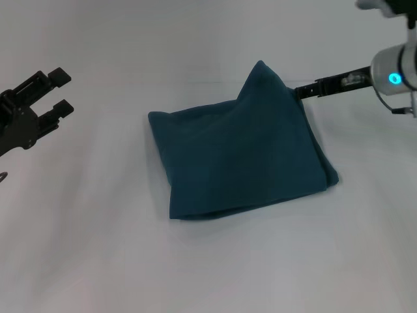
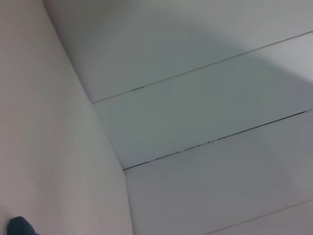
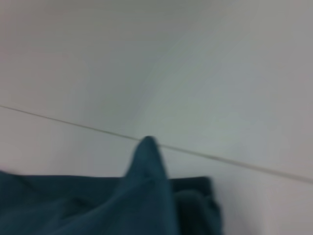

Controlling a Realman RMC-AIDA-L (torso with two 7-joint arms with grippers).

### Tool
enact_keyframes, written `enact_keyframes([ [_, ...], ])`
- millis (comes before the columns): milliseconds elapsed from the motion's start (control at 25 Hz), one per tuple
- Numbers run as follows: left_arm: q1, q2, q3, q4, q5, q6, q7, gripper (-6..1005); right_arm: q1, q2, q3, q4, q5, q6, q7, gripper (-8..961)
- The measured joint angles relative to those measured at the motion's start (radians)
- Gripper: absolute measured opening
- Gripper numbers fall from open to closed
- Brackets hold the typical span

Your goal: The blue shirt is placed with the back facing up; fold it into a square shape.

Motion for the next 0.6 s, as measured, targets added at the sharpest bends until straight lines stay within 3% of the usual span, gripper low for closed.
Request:
enact_keyframes([
  [160, 0.000, 0.001, 0.000, 0.000, 0.000, 0.005, 0.010, 797, -0.032, -0.025, 0.064, 0.007, 0.137, -0.124, -0.070, 911],
  [320, -0.001, 0.001, 0.001, -0.003, 0.000, 0.005, 0.021, 797, -0.052, -0.027, 0.070, 0.032, 0.188, -0.189, -0.087, 905],
  [600, -0.001, -0.003, 0.008, -0.004, 0.006, 0.004, 0.023, 798, -0.044, -0.023, 0.071, 0.137, 0.194, -0.123, -0.113, 894],
])
